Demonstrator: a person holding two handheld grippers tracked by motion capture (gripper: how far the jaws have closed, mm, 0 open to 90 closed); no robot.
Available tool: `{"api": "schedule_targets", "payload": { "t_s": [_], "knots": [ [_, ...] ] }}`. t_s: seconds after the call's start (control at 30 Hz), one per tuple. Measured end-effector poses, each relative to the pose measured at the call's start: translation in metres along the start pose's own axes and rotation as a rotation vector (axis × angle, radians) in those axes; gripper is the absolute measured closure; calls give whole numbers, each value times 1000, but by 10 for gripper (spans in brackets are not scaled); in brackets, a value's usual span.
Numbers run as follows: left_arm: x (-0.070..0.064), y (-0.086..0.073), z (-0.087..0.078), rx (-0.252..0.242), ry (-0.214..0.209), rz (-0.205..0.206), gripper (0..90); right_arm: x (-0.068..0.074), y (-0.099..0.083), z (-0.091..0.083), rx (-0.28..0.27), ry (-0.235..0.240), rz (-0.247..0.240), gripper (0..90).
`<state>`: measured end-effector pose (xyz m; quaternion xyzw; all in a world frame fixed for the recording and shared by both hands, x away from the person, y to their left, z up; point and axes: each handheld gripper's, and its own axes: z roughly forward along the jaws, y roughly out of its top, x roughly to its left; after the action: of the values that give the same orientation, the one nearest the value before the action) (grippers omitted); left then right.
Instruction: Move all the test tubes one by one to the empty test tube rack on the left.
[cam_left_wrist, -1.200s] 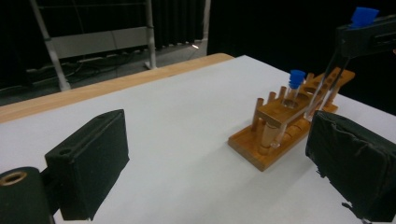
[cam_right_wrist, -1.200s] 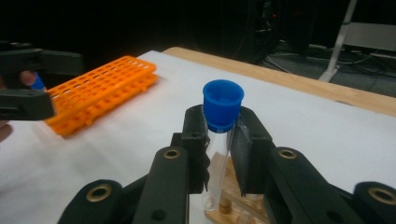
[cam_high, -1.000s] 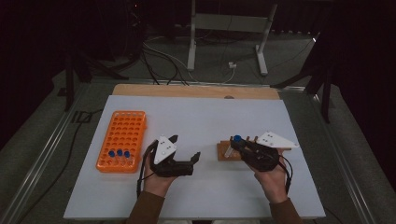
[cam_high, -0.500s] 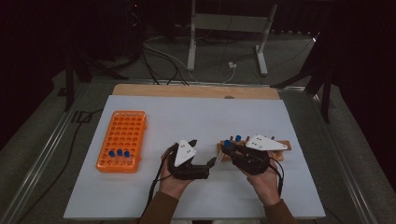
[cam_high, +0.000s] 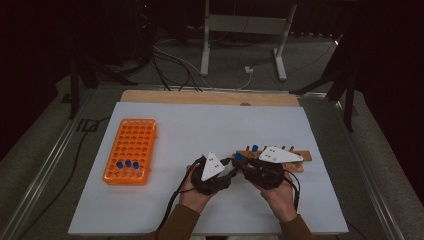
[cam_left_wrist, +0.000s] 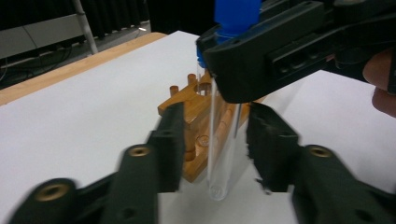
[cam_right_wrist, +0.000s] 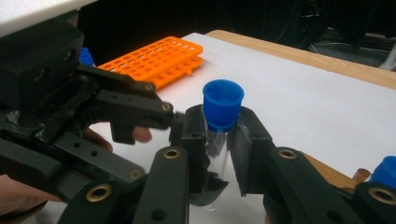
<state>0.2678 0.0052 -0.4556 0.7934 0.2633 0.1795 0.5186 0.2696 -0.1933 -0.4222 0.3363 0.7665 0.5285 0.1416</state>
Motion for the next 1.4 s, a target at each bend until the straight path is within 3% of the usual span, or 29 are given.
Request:
{"api": "schedule_targets", "payload": {
  "t_s": [0.17, 0.3, 0.73, 0.9, 1.4],
  "knots": [
    [-1, 0, 1, -3, -1, 15, 774, 0, 0, 1, 2, 4, -5, 762],
    [0, -1, 2, 0, -4, 11, 780, -2, -2, 1, 3, 11, 0, 751],
    [19, -9, -17, -6, 54, -43, 780, -17, 5, -19, -111, -48, 52, 301],
    [28, -16, -32, -15, 74, -68, 780, -25, 6, -25, -111, -77, 60, 159],
    [51, -36, -92, -36, 143, -103, 781, -52, 0, -39, -113, -169, 109, 65]
  ]
}}
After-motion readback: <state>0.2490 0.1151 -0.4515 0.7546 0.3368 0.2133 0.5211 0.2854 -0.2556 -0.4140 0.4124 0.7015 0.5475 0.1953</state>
